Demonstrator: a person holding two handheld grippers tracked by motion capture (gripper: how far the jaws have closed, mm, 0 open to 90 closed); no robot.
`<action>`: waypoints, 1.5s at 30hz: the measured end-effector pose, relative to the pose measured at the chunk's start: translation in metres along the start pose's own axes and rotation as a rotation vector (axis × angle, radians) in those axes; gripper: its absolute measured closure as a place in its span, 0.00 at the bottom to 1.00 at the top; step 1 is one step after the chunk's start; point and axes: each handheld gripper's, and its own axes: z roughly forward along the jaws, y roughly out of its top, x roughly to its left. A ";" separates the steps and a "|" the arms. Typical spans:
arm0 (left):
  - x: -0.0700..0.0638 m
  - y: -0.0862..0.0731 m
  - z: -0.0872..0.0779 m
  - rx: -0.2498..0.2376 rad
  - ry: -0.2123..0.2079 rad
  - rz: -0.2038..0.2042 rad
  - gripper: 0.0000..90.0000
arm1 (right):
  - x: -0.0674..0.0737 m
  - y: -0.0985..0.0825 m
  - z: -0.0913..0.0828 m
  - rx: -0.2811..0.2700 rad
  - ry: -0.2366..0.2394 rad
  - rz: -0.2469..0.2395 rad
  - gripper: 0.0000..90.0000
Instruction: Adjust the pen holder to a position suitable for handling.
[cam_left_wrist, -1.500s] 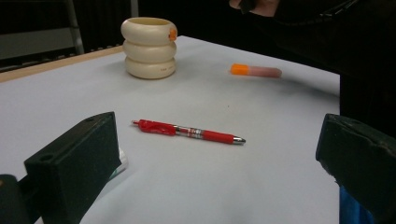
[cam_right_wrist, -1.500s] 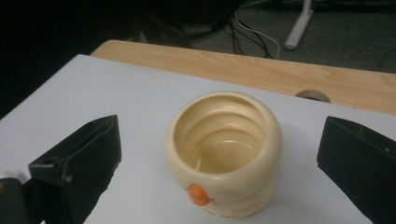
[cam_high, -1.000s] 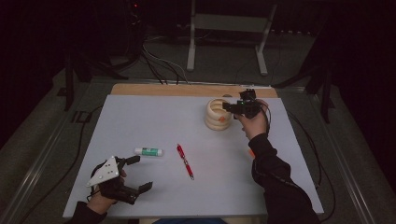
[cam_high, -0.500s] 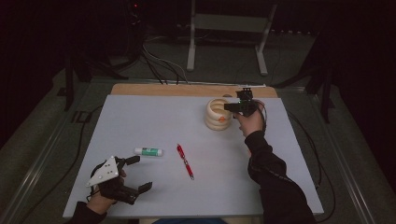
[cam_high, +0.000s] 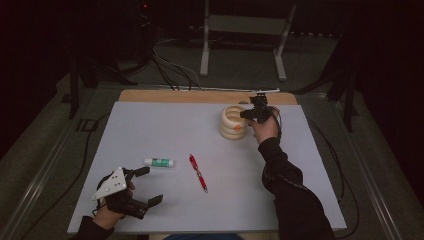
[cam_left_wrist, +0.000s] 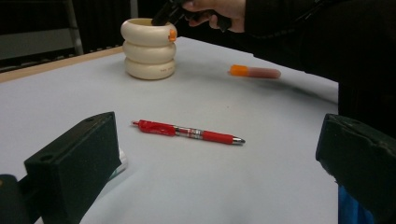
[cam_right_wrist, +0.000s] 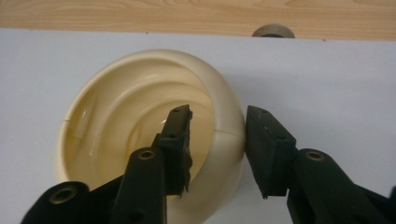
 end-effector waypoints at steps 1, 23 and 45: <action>0.000 0.000 0.000 0.000 0.000 -0.003 0.00 | 0.000 0.000 0.001 0.004 -0.009 0.002 0.70; 0.000 0.000 0.000 0.004 0.001 -0.003 0.00 | 0.001 0.003 -0.011 0.047 -0.038 0.003 0.82; 0.000 0.000 0.000 0.003 0.001 -0.002 0.00 | 0.017 -0.020 -0.055 0.032 -0.019 -0.087 0.82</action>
